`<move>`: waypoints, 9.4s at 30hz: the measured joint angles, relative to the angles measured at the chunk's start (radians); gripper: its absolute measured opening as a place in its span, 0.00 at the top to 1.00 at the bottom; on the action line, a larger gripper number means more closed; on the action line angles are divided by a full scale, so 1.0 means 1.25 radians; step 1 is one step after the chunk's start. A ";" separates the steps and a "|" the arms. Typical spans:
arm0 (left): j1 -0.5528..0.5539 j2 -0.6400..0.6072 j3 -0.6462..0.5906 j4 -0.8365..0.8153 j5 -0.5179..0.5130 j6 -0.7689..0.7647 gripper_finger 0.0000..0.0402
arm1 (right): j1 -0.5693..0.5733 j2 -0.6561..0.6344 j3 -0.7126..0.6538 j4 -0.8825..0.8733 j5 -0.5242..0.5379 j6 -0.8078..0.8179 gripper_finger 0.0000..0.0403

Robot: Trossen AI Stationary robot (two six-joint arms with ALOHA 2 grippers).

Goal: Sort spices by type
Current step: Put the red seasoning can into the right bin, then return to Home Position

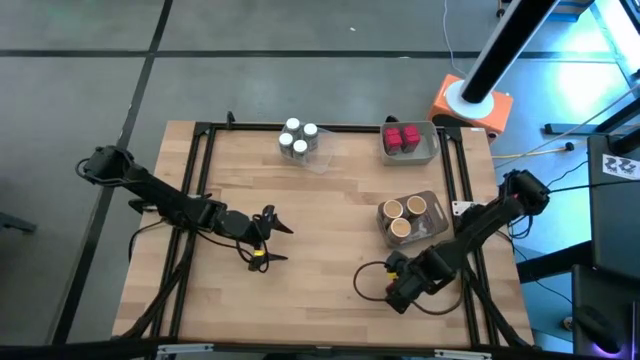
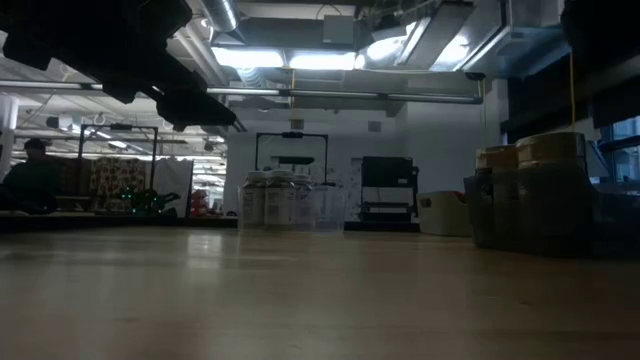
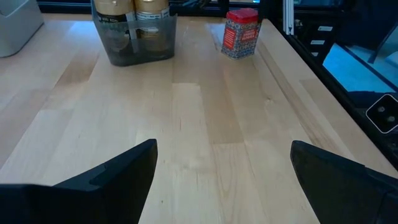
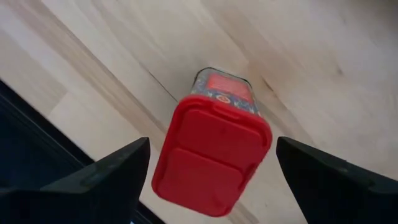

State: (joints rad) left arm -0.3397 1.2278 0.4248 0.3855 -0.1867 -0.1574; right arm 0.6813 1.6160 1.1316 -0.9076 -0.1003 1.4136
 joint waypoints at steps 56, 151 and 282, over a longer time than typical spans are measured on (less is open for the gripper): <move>0.000 0.000 0.000 -0.001 0.000 0.000 0.13 | -0.141 0.042 0.476 -0.490 0.349 -0.339 0.47; 0.000 0.000 0.000 -0.006 0.000 0.009 0.13 | -1.314 -0.061 -0.065 0.123 0.380 -0.816 0.41; 0.075 -0.983 -0.332 -0.243 -0.091 0.118 0.99 | -0.362 -1.088 -0.895 0.866 0.199 -1.031 0.98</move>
State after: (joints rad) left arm -0.2459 -0.0012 0.0093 0.0823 -0.3006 -0.0104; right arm 0.2287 0.2563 0.0128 0.1748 0.1478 0.1253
